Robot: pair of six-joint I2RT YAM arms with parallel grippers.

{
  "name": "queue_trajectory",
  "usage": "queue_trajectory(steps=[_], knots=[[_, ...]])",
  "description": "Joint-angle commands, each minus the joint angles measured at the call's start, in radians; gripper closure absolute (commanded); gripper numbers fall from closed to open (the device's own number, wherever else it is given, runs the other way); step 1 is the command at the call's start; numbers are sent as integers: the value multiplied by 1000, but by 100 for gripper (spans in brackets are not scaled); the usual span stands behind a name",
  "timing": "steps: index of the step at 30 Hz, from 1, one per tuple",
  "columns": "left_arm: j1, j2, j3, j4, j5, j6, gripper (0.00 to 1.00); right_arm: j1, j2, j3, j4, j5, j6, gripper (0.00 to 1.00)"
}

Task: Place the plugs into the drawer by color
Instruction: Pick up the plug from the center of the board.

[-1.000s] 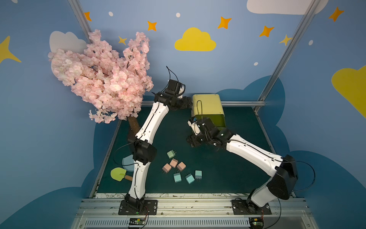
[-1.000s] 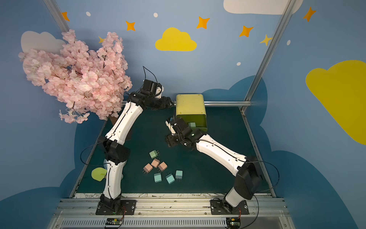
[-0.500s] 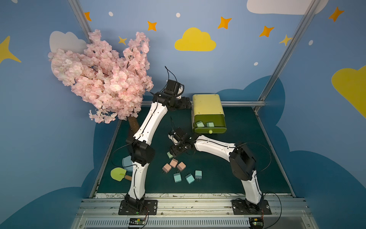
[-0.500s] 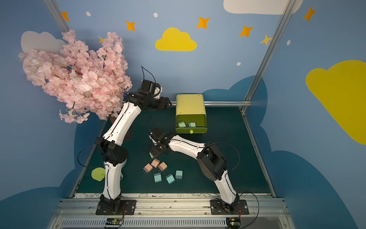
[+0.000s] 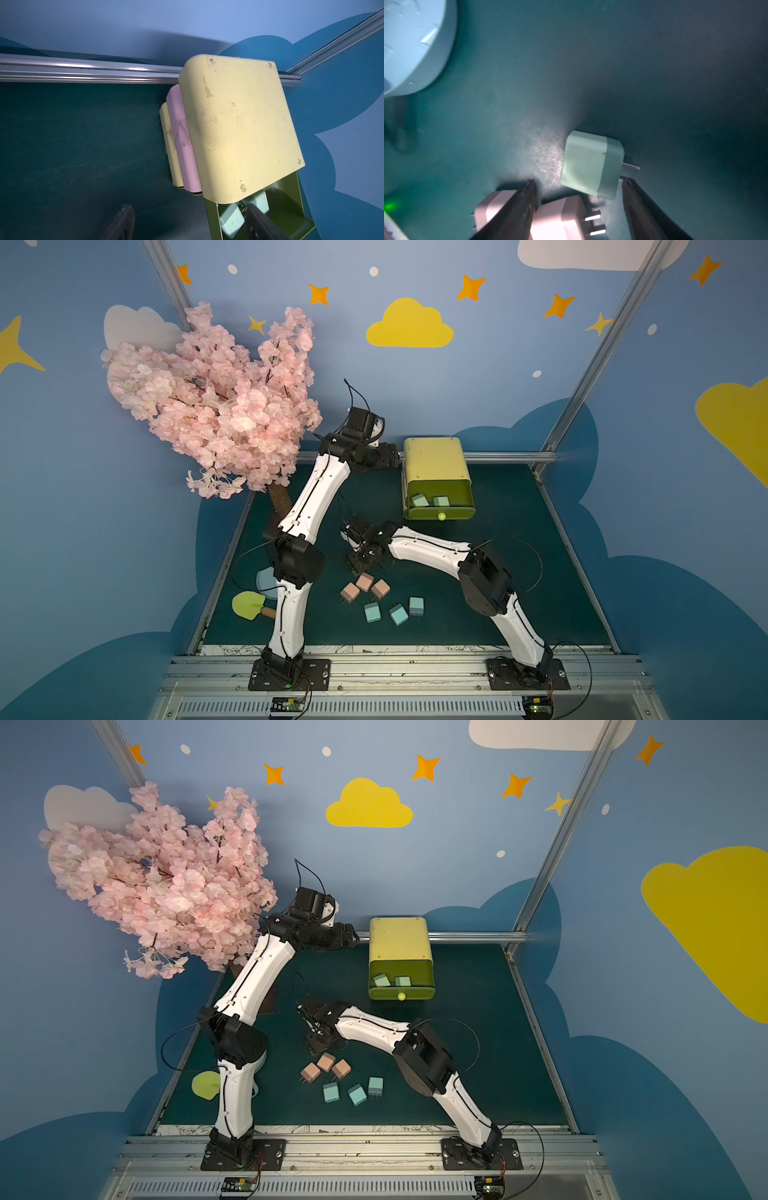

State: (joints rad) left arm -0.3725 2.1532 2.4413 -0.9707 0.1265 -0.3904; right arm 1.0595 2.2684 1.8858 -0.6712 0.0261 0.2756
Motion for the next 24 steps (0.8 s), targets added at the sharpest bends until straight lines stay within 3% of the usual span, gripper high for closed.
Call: queue_trajectory(steps=[1,18,24], knots=[[5,-36,-5,15,6,3,14,13,24,45,-65,39,-12,30],[4,-36,-7,15,12,2,14,30,125,155,-133,123,-33,30],[5,-35,-7,15,10,1,14,33,138,170,-151,150,-35,39]])
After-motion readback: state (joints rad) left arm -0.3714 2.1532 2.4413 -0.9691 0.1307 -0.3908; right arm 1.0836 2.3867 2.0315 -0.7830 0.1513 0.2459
